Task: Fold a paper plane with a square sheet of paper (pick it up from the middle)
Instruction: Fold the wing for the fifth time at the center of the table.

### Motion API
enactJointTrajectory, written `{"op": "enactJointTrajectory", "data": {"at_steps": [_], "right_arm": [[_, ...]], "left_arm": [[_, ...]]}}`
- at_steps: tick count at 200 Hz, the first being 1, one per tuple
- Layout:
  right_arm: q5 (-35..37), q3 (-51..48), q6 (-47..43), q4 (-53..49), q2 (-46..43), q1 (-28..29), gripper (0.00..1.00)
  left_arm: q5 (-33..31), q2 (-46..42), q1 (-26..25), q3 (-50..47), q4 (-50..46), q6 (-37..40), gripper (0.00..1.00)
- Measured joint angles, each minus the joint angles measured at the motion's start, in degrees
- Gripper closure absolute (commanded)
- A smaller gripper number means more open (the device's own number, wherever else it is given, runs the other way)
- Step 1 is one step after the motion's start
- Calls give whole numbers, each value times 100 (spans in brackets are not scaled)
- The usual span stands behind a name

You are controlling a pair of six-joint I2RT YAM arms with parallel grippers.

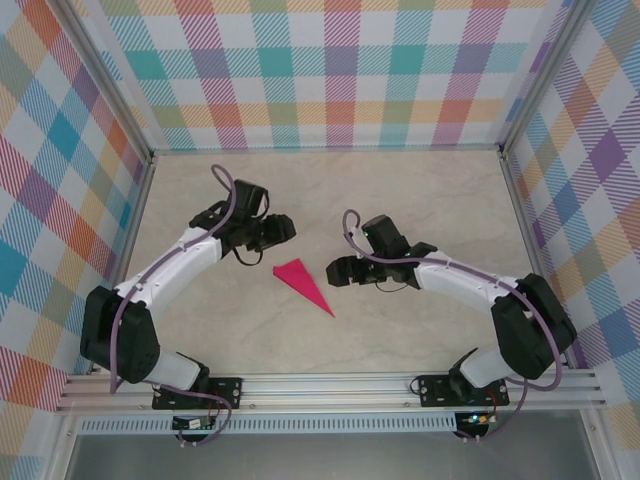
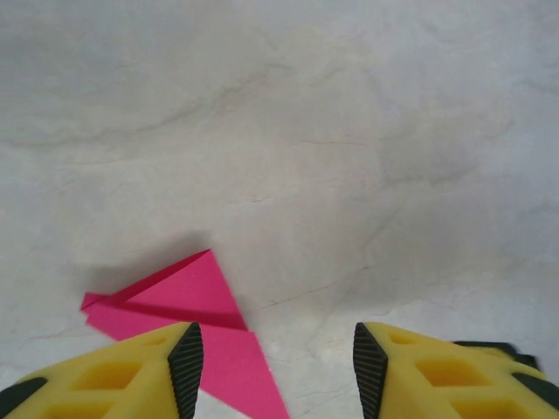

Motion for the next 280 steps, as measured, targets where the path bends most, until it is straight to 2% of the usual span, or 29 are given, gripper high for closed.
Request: {"op": "enactJointTrajectory", "data": {"at_steps": [24, 54, 73, 106, 151, 204, 242, 280], "right_arm": [[424, 0, 7, -35, -83, -136, 11], [879, -42, 55, -24, -149, -258, 5], [1150, -144, 111, -26, -190, -323, 3], [1631, -339, 269, -116, -205, -463, 1], [2063, -756, 509, -232, -546, -981, 0], [2317, -798, 546, -358, -664, -1110, 0], [2354, -798, 590, -372, -597, -1143, 0], [2356, -798, 632, -404, -452, -1152, 1]], "left_arm": [[-662, 337, -407, 284, -743, -334, 46], [-1545, 1073, -1051, 835, -1508, -876, 34], [-1906, 1602, -1445, 1215, -1838, -1156, 30], [-2273, 2559, -1867, 1816, -2223, -1565, 30], [-2439, 3499, -2017, 2387, -2603, -1810, 32], [-2614, 3550, -2164, 2441, -3027, -2181, 38], [-2682, 3272, -2312, 2267, -3139, -2465, 42], [-2839, 2900, -2317, 2164, -3174, -2743, 52]]}}
